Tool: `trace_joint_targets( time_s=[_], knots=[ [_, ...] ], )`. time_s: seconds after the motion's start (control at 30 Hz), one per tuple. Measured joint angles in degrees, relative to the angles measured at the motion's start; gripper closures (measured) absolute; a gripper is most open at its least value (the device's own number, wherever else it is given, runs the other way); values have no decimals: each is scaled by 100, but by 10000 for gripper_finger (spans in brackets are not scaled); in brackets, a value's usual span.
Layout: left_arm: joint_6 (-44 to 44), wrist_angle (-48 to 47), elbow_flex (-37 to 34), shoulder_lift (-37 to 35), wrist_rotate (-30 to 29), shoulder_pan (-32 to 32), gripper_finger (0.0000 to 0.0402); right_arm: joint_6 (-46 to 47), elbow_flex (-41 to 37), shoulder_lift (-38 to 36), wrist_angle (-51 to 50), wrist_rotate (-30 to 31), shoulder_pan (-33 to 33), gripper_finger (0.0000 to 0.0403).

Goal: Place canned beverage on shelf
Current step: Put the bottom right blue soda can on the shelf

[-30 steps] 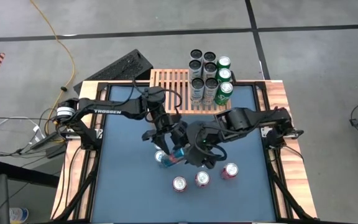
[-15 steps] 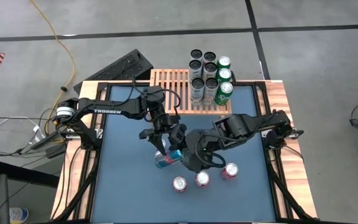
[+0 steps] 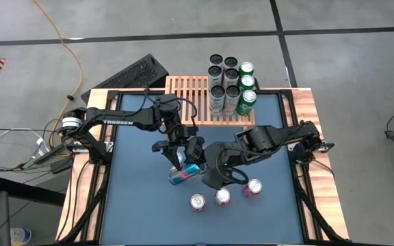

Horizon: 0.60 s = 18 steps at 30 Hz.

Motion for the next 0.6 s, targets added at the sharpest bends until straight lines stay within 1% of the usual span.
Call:
trace_joint_targets(
  time_s=[0.23,0.33,0.47,0.6],
  knots=[
    [-450,135,-1,0,-95,-2,163,-21,0,-2,-33,292,0,213],
    [-498,140,-1,0,-204,-9,159,-29,0,-10,-79,328,0,213],
    [-291,184,-1,-2,-294,-14,125,-40,0,-11,-62,410,-8,213],
    [-435,186,1,-4,-489,-22,77,1,0,-11,-106,791,-42,213]
  ],
)
